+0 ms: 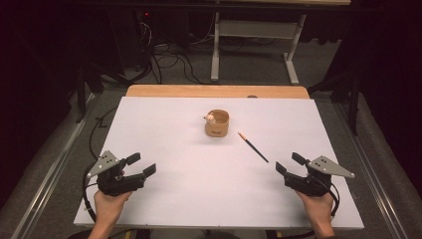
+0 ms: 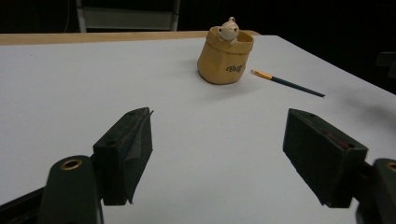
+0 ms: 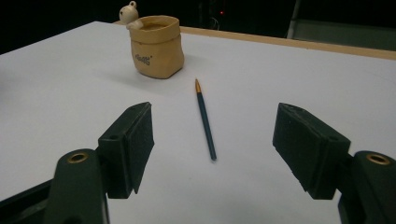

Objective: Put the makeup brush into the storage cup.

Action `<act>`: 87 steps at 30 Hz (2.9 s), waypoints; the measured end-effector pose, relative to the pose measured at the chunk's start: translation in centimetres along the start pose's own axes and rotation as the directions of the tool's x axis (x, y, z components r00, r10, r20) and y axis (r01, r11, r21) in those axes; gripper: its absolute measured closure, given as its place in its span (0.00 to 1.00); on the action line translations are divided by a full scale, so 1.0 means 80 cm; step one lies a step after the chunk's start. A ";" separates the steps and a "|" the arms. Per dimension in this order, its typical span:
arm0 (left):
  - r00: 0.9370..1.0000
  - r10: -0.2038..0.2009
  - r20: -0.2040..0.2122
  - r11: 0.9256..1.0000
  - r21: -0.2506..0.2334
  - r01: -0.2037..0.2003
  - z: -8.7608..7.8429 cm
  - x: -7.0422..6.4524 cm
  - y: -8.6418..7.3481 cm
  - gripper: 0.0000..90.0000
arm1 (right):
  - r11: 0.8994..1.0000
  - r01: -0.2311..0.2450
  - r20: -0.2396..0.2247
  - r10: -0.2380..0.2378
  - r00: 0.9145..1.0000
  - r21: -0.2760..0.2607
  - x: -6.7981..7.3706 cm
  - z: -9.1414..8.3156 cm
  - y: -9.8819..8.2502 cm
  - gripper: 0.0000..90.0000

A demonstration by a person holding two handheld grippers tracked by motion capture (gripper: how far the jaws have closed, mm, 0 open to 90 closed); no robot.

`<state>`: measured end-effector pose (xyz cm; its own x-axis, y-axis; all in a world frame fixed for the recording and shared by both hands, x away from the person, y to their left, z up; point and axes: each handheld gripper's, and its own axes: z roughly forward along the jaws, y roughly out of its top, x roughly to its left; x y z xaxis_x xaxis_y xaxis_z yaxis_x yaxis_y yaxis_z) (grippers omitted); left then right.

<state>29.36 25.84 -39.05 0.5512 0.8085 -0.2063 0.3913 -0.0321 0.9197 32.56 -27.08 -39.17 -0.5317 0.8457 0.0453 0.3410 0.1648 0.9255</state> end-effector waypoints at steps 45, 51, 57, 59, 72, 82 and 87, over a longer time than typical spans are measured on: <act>1.000 0.014 0.025 1.000 0.018 -0.014 0.010 -0.012 -0.003 0.27 | 1.000 0.021 -0.026 -0.021 0.999 -0.001 0.015 0.044 0.041 0.34; 1.000 0.014 0.024 1.000 0.021 -0.015 0.009 -0.012 -0.003 0.27 | 1.000 0.015 -0.027 -0.015 1.000 -0.003 0.014 0.049 0.045 0.34; 1.000 0.014 0.027 1.000 0.019 -0.015 0.010 -0.012 -0.002 0.27 | 1.000 0.010 -0.019 -0.010 1.000 -0.007 0.014 0.054 0.048 0.34; 0.999 0.019 0.028 1.000 0.024 -0.019 0.011 -0.012 -0.002 0.27 | 1.000 0.011 -0.021 -0.011 1.000 -0.006 0.014 0.057 0.051 0.33; 0.999 0.017 0.028 1.000 0.021 -0.018 0.010 -0.012 -0.002 0.27 | 1.000 0.026 -0.030 -0.025 0.999 0.008 0.020 0.074 0.060 0.33; 0.999 0.015 0.029 1.000 0.020 -0.016 0.010 -0.011 -0.002 0.27 | 0.999 0.033 -0.042 -0.033 0.999 0.011 0.025 0.086 0.069 0.33; 1.000 0.015 0.028 1.000 0.026 -0.015 0.010 -0.011 -0.003 0.27 | 0.999 0.048 -0.036 -0.048 0.998 0.015 0.027 0.094 0.072 0.33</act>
<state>29.40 24.69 -39.35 0.5772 0.7912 -0.2022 0.4021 -0.0599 0.9136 39.21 -20.53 -36.54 -0.5749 0.8181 0.0144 0.3265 0.2132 0.9209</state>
